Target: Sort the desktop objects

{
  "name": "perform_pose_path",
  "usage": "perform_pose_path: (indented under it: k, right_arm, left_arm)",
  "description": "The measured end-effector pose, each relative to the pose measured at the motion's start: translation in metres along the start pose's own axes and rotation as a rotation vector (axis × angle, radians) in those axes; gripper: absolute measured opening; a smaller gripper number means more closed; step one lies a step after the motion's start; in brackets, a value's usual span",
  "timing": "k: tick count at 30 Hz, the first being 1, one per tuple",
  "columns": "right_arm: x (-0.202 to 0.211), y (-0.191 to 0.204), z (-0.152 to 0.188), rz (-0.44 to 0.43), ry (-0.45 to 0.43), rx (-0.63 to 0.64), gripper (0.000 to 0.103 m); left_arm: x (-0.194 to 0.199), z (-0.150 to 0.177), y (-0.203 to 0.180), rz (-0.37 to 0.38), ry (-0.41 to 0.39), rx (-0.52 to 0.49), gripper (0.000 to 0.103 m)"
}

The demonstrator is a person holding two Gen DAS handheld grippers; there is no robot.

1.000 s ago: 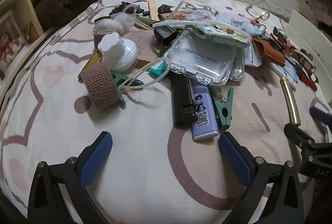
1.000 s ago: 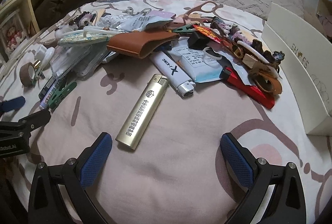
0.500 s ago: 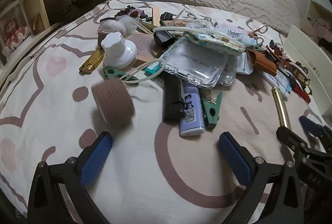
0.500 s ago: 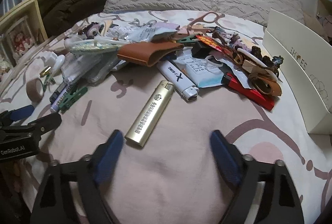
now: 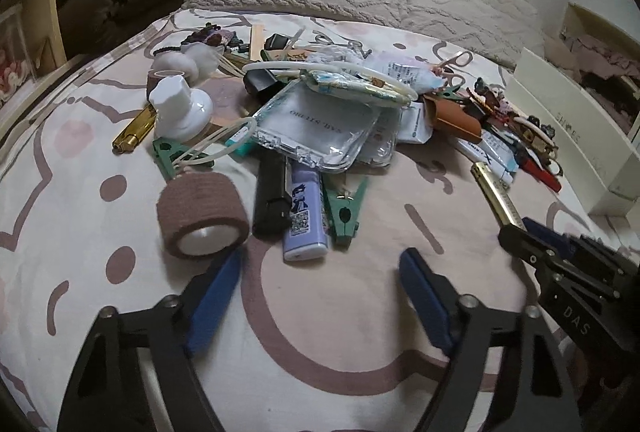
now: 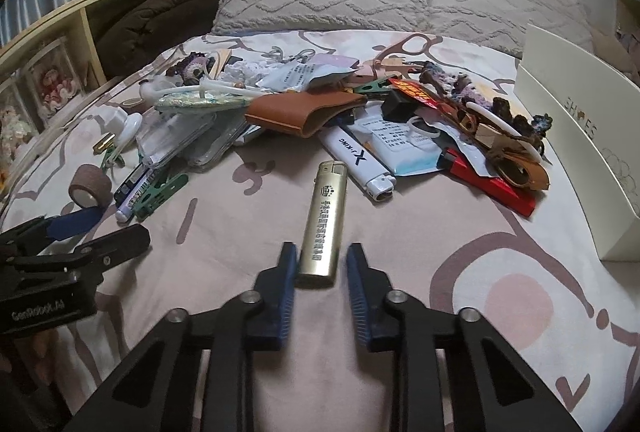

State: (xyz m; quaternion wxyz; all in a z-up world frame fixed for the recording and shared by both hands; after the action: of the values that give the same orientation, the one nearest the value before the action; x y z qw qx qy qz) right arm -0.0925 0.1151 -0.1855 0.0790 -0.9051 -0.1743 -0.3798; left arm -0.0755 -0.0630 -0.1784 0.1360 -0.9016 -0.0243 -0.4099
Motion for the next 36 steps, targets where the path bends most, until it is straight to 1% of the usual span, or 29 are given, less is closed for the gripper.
perform_pose_path:
  k: [1, 2, 3, 4, 6, 8, 12, 15, 19, 24, 26, 29, 33, 36]
  right_arm:
    - [0.001, 0.0, 0.001, -0.002, -0.001, -0.006, 0.021]
    - [0.001, 0.0, 0.002, -0.003, 0.0, -0.01, 0.021]
    - [0.002, 0.0, 0.003, -0.002, 0.0, -0.013, 0.021]
    - [0.003, 0.001, 0.004, -0.002, 0.0, -0.013, 0.021]
    - [0.004, 0.002, 0.006, -0.002, -0.002, -0.012, 0.021]
    - [0.007, 0.004, 0.008, -0.006, -0.005, -0.011, 0.021]
    - [0.01, 0.007, 0.012, -0.009, -0.009, -0.011, 0.021]
    - [0.012, 0.008, 0.015, -0.006, -0.011, -0.008, 0.021]
    - [0.014, 0.01, 0.017, -0.005, -0.015, -0.005, 0.021]
    - [0.019, 0.012, 0.022, -0.012, -0.02, -0.007, 0.021]
    - [0.021, 0.013, 0.024, -0.014, -0.02, -0.007, 0.021]
    - [0.026, 0.016, 0.028, -0.01, -0.024, 0.0, 0.021]
    - [0.032, 0.019, 0.035, -0.002, -0.029, 0.016, 0.021]
    - [0.038, 0.022, 0.04, 0.002, -0.032, 0.031, 0.021]
  left_arm:
    - [0.001, -0.001, 0.003, 0.018, 0.0, 0.025, 0.066]
    - [0.001, -0.002, 0.005, 0.034, 0.003, 0.047, 0.062]
    - [0.001, -0.003, 0.007, 0.049, 0.007, 0.066, 0.053]
    - [0.001, -0.003, 0.009, 0.062, 0.012, 0.086, 0.048]
    - [0.001, -0.003, 0.01, 0.069, 0.013, 0.098, 0.044]
    - [0.001, -0.001, 0.009, 0.08, 0.02, 0.099, 0.037]
    - [0.002, 0.002, 0.004, 0.088, 0.025, 0.089, 0.035]
    - [0.0, 0.001, 0.007, 0.084, 0.028, 0.097, 0.03]
    - [-0.003, -0.002, 0.009, 0.086, 0.028, 0.117, 0.03]
    - [-0.006, -0.004, 0.006, 0.065, 0.018, 0.091, 0.029]
    - [-0.006, -0.004, 0.008, 0.062, 0.016, 0.097, 0.023]
    - [-0.006, -0.005, 0.01, 0.075, 0.018, 0.108, 0.023]
    - [-0.004, -0.002, 0.009, 0.067, 0.013, 0.088, 0.023]
    - [0.002, 0.004, 0.009, 0.074, 0.009, 0.09, 0.023]
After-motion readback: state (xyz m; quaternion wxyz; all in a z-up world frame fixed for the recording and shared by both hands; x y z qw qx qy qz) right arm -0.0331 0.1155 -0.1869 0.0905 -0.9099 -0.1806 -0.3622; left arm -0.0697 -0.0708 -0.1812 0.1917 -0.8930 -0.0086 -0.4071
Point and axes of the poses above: each gripper's, at about its wrist camera, not at the fingertips, and x roughly against the way its jaws point, y to its left, z to its underside, the point moved 5 cm from there along -x, roughly the way its jaws point, and after that the axes turned 8 degrees about x, right-handed, at the moved point
